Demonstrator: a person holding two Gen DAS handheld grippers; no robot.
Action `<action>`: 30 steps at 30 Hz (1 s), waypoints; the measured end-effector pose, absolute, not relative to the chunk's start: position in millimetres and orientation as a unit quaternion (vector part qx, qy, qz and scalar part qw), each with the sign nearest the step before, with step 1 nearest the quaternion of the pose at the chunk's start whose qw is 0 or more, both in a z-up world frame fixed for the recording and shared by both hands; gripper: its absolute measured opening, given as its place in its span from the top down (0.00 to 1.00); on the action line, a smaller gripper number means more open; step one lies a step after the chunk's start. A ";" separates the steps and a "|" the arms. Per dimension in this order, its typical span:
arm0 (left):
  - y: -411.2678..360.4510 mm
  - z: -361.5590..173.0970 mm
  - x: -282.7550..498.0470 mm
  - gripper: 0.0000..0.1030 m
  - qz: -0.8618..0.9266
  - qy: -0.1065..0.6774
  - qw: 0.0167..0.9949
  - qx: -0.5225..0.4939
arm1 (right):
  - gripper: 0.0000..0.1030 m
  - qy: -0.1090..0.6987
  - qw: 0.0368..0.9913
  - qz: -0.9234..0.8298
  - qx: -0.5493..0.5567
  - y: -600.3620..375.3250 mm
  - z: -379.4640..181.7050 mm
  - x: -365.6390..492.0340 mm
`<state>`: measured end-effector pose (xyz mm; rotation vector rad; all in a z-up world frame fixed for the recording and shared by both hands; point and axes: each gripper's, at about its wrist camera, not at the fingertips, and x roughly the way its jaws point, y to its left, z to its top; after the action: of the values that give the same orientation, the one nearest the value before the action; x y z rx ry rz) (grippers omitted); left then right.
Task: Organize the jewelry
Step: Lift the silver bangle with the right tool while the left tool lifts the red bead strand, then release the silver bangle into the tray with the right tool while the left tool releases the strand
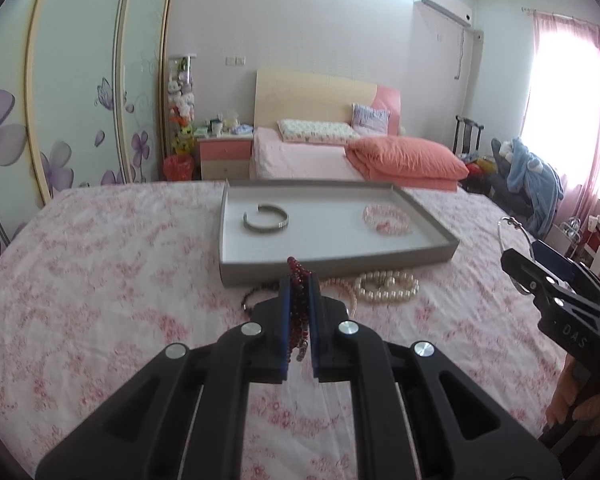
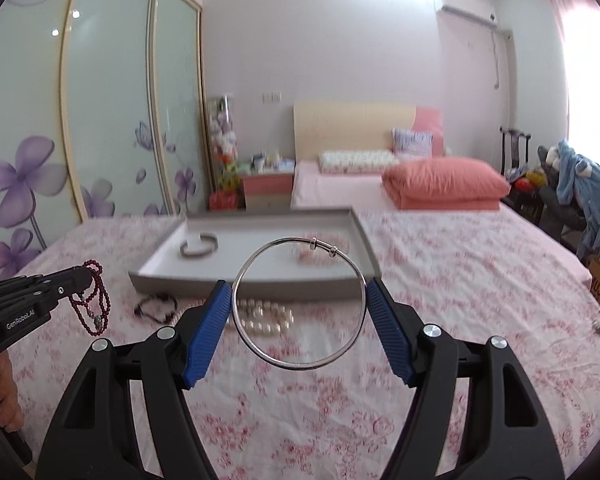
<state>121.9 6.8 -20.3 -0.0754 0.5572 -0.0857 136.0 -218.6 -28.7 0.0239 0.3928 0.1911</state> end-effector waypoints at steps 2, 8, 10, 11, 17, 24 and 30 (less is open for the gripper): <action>6.5 -12.6 122.0 0.91 -0.040 0.262 0.964 -0.037 | 0.33 0.175 0.980 0.091 0.011 -218.1 -22.0 133.3; 1.5 4.2 123.2 0.91 -0.037 0.234 0.971 -0.028 | 0.32 0.139 0.986 0.087 0.001 -214.7 -7.4 132.8; 0.5 8.9 125.0 0.91 -0.036 0.228 0.973 -0.028 | 0.32 0.134 0.987 0.087 0.002 -213.7 -4.5 133.8; -0.2 11.5 126.8 0.91 -0.035 0.224 0.974 -0.028 | 0.32 0.131 0.988 0.087 0.003 -213.4 -3.0 135.8; -2.4 18.7 138.2 0.91 -0.032 0.213 0.976 -0.027 | 0.32 0.114 0.990 0.086 0.008 -211.7 5.9 143.4; -2.9 20.4 151.7 0.91 -0.030 0.210 0.977 -0.026 | 0.32 0.101 0.991 0.085 0.012 -209.3 11.4 152.8; -2.9 21.8 164.9 0.91 -0.030 0.211 0.977 -0.026 | 0.32 0.097 0.992 0.084 0.015 -207.1 11.7 162.4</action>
<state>164.9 -2.9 21.8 -0.0531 0.4248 -0.0596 162.4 -207.1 11.7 0.0309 0.1936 0.1678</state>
